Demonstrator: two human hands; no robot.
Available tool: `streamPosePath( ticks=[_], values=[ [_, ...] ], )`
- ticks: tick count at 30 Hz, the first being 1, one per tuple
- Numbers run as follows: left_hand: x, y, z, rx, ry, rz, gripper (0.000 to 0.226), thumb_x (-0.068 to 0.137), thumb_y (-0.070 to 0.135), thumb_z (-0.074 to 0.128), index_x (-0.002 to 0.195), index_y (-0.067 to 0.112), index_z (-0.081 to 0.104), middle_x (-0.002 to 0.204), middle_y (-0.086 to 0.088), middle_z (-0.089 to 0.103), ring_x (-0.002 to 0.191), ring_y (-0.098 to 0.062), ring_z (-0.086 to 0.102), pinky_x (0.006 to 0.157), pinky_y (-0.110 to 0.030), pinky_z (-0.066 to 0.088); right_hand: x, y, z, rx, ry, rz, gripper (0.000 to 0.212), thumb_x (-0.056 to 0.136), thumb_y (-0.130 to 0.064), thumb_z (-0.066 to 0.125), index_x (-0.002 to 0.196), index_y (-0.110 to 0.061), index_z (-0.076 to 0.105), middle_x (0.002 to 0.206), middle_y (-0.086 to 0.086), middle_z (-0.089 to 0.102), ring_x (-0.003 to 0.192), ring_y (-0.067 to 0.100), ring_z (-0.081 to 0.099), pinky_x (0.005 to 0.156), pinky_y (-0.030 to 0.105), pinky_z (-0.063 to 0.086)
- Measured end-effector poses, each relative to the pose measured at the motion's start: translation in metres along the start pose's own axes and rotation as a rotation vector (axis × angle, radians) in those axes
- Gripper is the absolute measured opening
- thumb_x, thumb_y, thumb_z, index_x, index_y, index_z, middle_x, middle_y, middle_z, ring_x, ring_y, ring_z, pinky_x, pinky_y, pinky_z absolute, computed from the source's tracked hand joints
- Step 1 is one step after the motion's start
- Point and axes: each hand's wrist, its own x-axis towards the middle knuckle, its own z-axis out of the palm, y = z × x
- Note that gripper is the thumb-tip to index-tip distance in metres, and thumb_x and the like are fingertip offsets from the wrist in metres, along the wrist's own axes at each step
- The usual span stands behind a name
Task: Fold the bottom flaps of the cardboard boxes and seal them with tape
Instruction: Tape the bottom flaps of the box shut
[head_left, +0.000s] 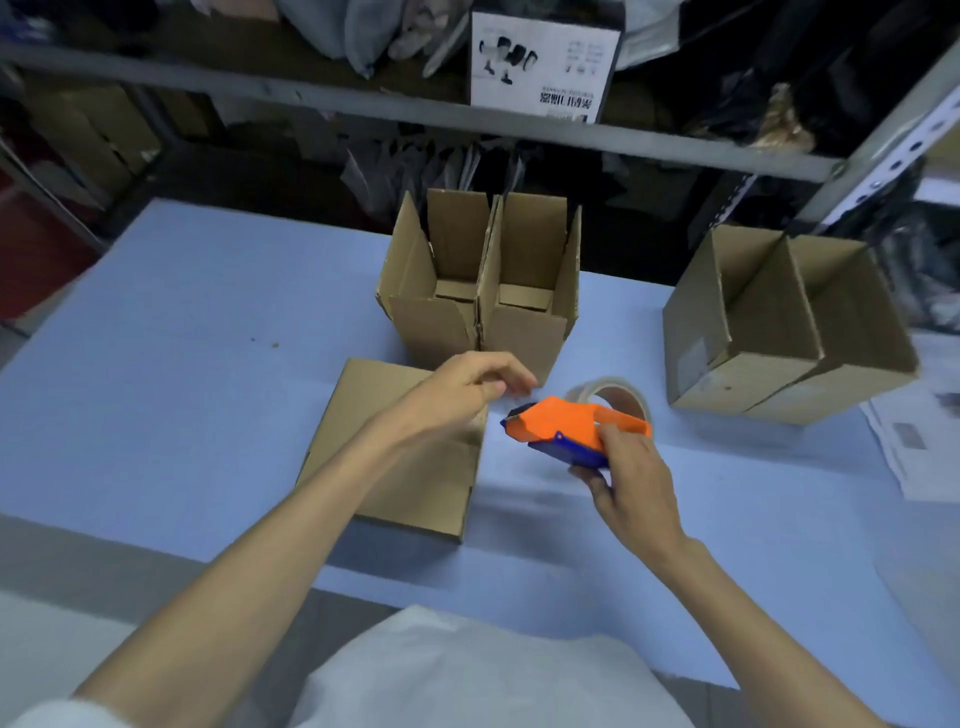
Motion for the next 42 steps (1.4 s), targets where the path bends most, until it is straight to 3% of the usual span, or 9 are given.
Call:
streamPosePath(
  ticks=[5,9,12,18,22,25,28,31,42],
  values=[
    [0.001,0.004,-0.003,0.056,0.041,-0.033,0.018,0.091,0.008,0.060,0.096,0.022,0.070,0.094,0.008,0.070,0.089,-0.005,0.064,0.078,-0.022,0.053,0.005,0.004,-0.009,0.161,0.000,0.094,0.035,0.072,-0.006,0.079,0.097,-0.006,0.055,0.085,0.005,0.059,0.073,0.027,0.051,0.058,0.031,0.042],
    [-0.002,0.005,-0.001,0.071,0.071,-0.048,0.012,0.091,0.015,0.063,0.095,0.024,0.069,0.090,0.012,0.068,0.086,-0.004,0.062,0.068,-0.015,0.046,0.004,0.009,-0.011,0.215,-0.012,0.080,0.039,0.072,-0.008,0.081,0.101,-0.009,0.055,0.090,0.002,0.059,0.076,0.024,0.052,0.060,0.026,0.044],
    [-0.004,0.004,0.002,0.040,0.091,-0.055,0.006,0.090,0.019,0.064,0.092,0.024,0.069,0.091,0.010,0.066,0.087,-0.006,0.061,0.072,-0.019,0.048,0.004,0.011,-0.013,0.219,-0.033,0.059,0.038,0.072,-0.009,0.081,0.100,-0.008,0.055,0.089,0.007,0.062,0.076,0.025,0.054,0.061,0.037,0.048],
    [-0.004,0.002,0.010,0.011,0.119,-0.067,0.005,0.086,0.022,0.070,0.083,0.019,0.066,0.089,0.009,0.066,0.086,-0.007,0.063,0.077,-0.027,0.054,0.007,0.009,-0.017,0.312,-0.116,0.065,0.039,0.068,-0.012,0.082,0.097,-0.013,0.056,0.085,-0.001,0.063,0.073,0.021,0.055,0.062,0.036,0.047],
    [-0.002,0.002,0.012,-0.040,0.112,-0.089,0.005,0.085,0.011,0.068,0.081,0.009,0.064,0.079,-0.001,0.068,0.074,-0.012,0.065,0.075,-0.033,0.055,0.011,0.004,-0.019,0.304,-0.185,0.134,0.065,0.057,-0.037,0.084,0.110,-0.024,0.049,0.090,-0.015,0.063,0.074,0.012,0.060,0.063,0.030,0.050],
    [0.001,0.000,0.017,-0.051,0.124,-0.163,0.006,0.084,0.007,0.064,0.079,0.008,0.063,0.075,-0.004,0.067,0.070,-0.012,0.063,0.072,-0.036,0.053,0.013,0.000,-0.014,0.306,-0.205,0.227,0.081,0.050,-0.034,0.089,0.113,-0.029,0.037,0.080,-0.013,0.063,0.070,0.013,0.061,0.060,0.032,0.051],
    [0.001,-0.002,0.019,-0.169,0.121,-0.293,0.009,0.088,0.015,0.062,0.080,0.012,0.061,0.074,-0.002,0.065,0.071,-0.011,0.062,0.065,-0.026,0.050,0.014,-0.003,-0.013,0.329,-0.122,0.144,0.070,0.056,-0.029,0.089,0.109,-0.029,0.043,0.084,-0.012,0.061,0.072,0.012,0.062,0.057,0.026,0.053],
    [0.001,-0.004,0.017,-0.273,0.115,-0.378,0.013,0.090,0.026,0.064,0.080,0.017,0.062,0.069,0.003,0.065,0.068,-0.007,0.060,0.060,-0.020,0.048,0.016,-0.007,-0.017,0.363,-0.028,0.106,0.057,0.061,-0.044,0.087,0.103,-0.027,0.053,0.088,-0.016,0.064,0.075,0.008,0.063,0.058,0.014,0.048],
    [0.004,-0.002,0.018,-0.240,0.097,-0.478,0.014,0.092,0.014,0.062,0.081,0.008,0.070,0.072,-0.001,0.063,0.070,-0.012,0.058,0.070,-0.026,0.051,0.024,-0.007,-0.026,0.426,-0.133,0.166,0.064,0.052,-0.051,0.086,0.103,-0.030,0.053,0.089,-0.016,0.064,0.076,0.010,0.063,0.061,0.022,0.054]
  ],
)
